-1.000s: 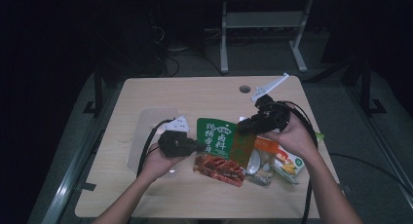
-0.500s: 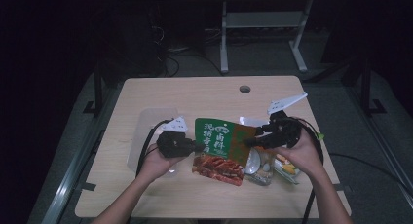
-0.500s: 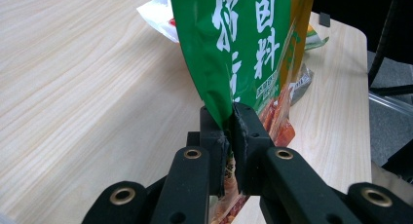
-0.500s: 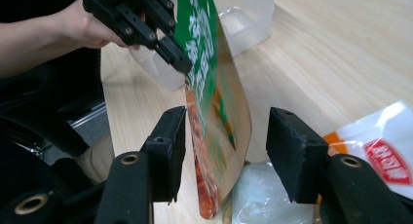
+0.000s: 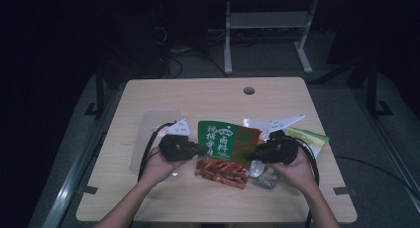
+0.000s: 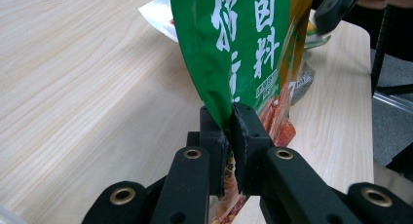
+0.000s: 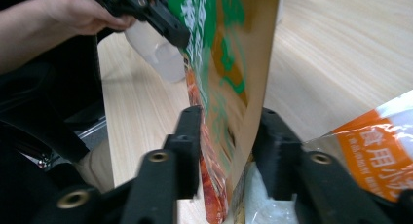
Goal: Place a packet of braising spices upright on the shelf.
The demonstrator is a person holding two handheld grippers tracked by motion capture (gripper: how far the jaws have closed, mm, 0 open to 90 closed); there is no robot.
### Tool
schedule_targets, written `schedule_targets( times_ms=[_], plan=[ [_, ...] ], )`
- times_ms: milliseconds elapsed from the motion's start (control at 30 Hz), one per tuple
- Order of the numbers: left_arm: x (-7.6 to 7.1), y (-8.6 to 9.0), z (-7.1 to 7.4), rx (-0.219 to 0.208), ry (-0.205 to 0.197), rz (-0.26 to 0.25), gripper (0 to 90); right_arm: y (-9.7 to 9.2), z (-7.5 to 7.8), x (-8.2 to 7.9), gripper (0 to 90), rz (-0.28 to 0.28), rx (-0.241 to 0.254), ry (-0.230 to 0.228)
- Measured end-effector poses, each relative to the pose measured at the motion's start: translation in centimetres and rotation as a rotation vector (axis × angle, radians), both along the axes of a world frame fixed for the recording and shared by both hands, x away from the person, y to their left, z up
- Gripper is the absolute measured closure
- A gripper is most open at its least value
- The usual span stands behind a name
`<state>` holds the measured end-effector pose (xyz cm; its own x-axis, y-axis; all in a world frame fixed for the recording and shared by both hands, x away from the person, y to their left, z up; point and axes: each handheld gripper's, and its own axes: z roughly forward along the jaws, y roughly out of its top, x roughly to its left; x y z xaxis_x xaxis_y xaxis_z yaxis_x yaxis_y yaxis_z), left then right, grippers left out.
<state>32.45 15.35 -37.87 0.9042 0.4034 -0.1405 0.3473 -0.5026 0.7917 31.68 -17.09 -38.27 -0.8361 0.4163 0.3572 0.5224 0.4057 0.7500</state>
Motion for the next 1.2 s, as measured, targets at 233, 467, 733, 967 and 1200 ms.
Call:
schedule_targets(
  times_ms=[233, 467, 733, 967, 1200],
  plan=[
    [-0.1, 0.2, 0.1, 0.001, -0.002, 0.011, 82.3, 0.7, -0.3, -0.3, 89.3, 0.009, 0.008, -0.032],
    [-1.1, 0.8, 0.6, -0.02, -0.025, 0.049, 64.0, 1.0, 0.4, -1.1, 89.8, 0.019, 0.021, -0.065],
    [-2.6, 2.4, 1.1, -0.051, -0.031, 0.088, 46.0, 1.3, 1.3, -1.6, 89.9, 0.016, 0.028, -0.089],
    [-4.3, 3.1, 1.2, -0.061, -0.059, 0.105, 37.4, 1.4, 2.1, -1.1, 89.9, -0.009, 0.037, -0.097],
    [-5.7, 2.9, 0.6, -0.063, -0.077, 0.071, 34.8, 1.3, 4.0, -0.1, 89.8, -0.037, 0.051, -0.114]
  ],
)
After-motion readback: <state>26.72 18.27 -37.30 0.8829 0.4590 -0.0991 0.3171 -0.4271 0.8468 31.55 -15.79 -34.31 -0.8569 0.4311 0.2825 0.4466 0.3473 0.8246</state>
